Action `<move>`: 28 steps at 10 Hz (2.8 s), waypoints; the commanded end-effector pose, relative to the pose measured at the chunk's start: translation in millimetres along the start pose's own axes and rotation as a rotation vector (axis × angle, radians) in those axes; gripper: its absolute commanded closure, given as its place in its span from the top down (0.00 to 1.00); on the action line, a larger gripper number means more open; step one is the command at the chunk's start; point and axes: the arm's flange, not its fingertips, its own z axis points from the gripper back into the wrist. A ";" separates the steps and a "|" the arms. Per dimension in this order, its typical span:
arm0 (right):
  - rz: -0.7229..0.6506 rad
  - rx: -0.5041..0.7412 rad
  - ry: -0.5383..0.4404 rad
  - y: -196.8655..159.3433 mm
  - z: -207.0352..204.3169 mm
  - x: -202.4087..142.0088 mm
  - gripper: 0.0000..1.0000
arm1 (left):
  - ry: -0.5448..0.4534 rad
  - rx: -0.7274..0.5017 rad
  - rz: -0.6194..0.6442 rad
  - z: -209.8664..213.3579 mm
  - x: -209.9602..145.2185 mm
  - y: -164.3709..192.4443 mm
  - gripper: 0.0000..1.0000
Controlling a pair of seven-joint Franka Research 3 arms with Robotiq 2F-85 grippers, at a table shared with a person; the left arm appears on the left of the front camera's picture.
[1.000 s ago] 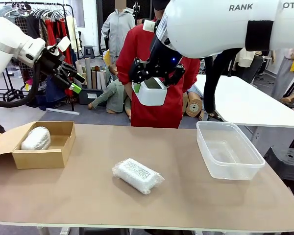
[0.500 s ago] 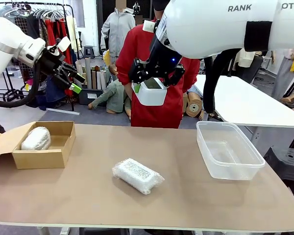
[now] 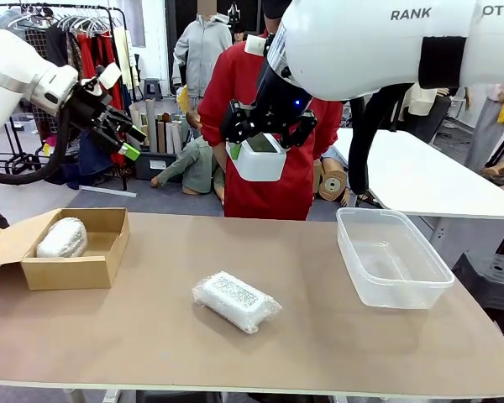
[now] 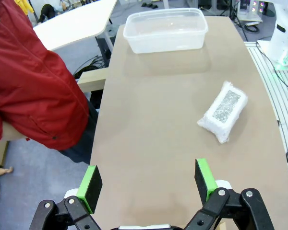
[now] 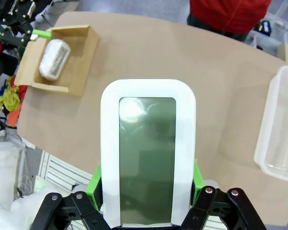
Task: Separate and place wrapped and unwrapped clocks.
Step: If the picked Digital clock is wrapped, place it in the Package Box ; if not, place it in the Organizing box.
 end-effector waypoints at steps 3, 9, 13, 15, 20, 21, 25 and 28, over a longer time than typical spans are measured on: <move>0.002 0.012 -0.006 0.2 4.7 3.8 0.00 | 0.000 -0.001 0.001 0.8 0.0 -1.5 1.00; 0.020 -0.042 0.127 -72.7 13.4 -8.9 0.00 | 0.000 -0.001 0.001 0.8 0.0 -1.5 1.00; 0.004 -0.059 0.133 -167.9 15.8 -28.0 0.00 | 0.000 -0.001 0.001 0.8 0.0 -1.5 1.00; -0.009 -0.037 0.076 -205.1 21.9 -27.4 0.00 | 0.000 -0.001 0.001 0.8 0.0 -1.5 1.00; -0.098 -0.091 0.063 -238.5 28.9 -21.6 0.00 | 0.000 -0.001 0.001 0.8 0.0 -1.5 1.00; -0.098 -0.091 0.063 -238.5 28.9 -21.6 0.00 | 0.000 -0.001 0.001 0.8 0.0 -1.5 1.00; -0.098 -0.091 0.063 -238.5 28.9 -21.6 0.00 | 0.000 -0.001 0.001 0.8 0.0 -1.5 1.00; -0.156 -0.099 0.077 -263.8 -5.2 -6.6 0.00 | 0.000 -0.001 0.001 0.8 0.0 -1.5 1.00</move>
